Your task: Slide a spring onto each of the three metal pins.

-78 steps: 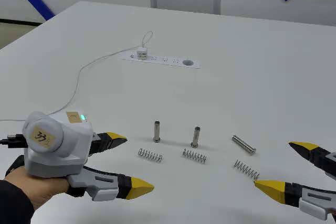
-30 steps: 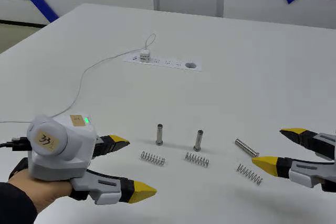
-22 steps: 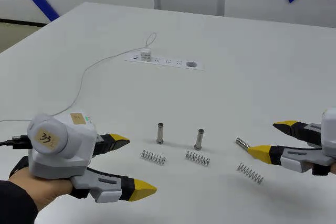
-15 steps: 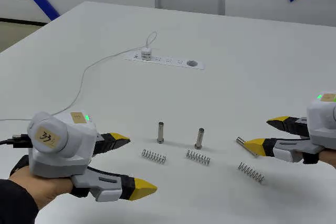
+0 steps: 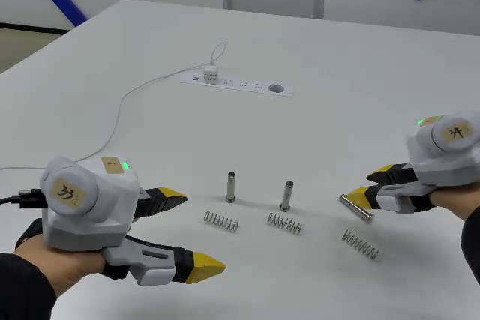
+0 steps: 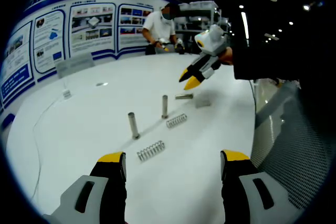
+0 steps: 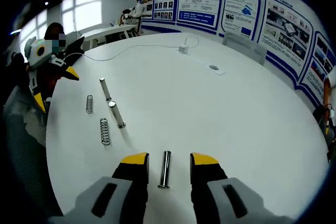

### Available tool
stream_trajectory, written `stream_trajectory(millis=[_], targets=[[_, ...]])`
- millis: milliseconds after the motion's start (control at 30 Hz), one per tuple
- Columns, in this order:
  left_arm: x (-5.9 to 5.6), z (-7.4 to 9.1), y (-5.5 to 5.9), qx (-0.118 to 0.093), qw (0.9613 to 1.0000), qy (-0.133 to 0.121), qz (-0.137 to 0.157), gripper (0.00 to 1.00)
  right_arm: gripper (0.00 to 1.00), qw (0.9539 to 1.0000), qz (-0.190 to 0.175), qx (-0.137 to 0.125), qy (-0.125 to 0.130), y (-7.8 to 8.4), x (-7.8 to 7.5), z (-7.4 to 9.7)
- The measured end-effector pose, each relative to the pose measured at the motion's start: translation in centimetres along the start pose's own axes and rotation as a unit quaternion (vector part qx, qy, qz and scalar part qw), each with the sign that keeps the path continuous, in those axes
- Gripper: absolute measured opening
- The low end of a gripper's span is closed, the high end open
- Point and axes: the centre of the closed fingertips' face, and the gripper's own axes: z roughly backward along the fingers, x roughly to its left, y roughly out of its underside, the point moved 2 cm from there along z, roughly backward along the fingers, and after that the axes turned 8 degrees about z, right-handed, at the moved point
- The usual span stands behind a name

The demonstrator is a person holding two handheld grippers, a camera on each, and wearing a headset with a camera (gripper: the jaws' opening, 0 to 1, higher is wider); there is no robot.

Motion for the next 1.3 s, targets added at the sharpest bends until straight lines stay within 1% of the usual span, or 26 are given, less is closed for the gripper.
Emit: stream_trajectory(millis=[233,333,400,567,1033,1200,1300], targets=[[0.0,0.0,0.0,-0.001,1.0,-0.001,0.001,0.75,0.27,0.9991,0.012,0.04,-0.011,0.4,0.4,-1.1],[0.0,0.0,0.0,-0.001,1.0,-0.001,0.002,0.75,0.25,0.9985,0.017,0.05,-0.017,0.5,0.4,-1.5],[0.0,0.0,0.0,-0.001,1.0,-0.001,0.002,0.75,0.23,0.9976,0.023,0.062,-0.019,0.7,0.3,-1.8],[-0.1,0.0,-0.1,-0.001,1.0,-0.002,0.003,0.75,0.19,0.996,0.026,0.082,-0.026,0.9,0.2,-2.3],[0.1,0.0,-0.1,-0.003,1.0,-0.001,0.004,0.75,0.13,0.9906,0.022,0.128,-0.042,1.4,0.7,-3.1],[0.1,0.0,-0.1,-0.003,1.0,-0.001,0.004,0.75,0.11,0.9887,0.024,0.141,-0.047,1.3,0.7,-3.2],[0.1,0.0,-0.1,-0.003,1.0,0.0,0.004,0.75,0.11,0.9867,0.023,0.152,-0.051,1.3,0.7,-3.4]])
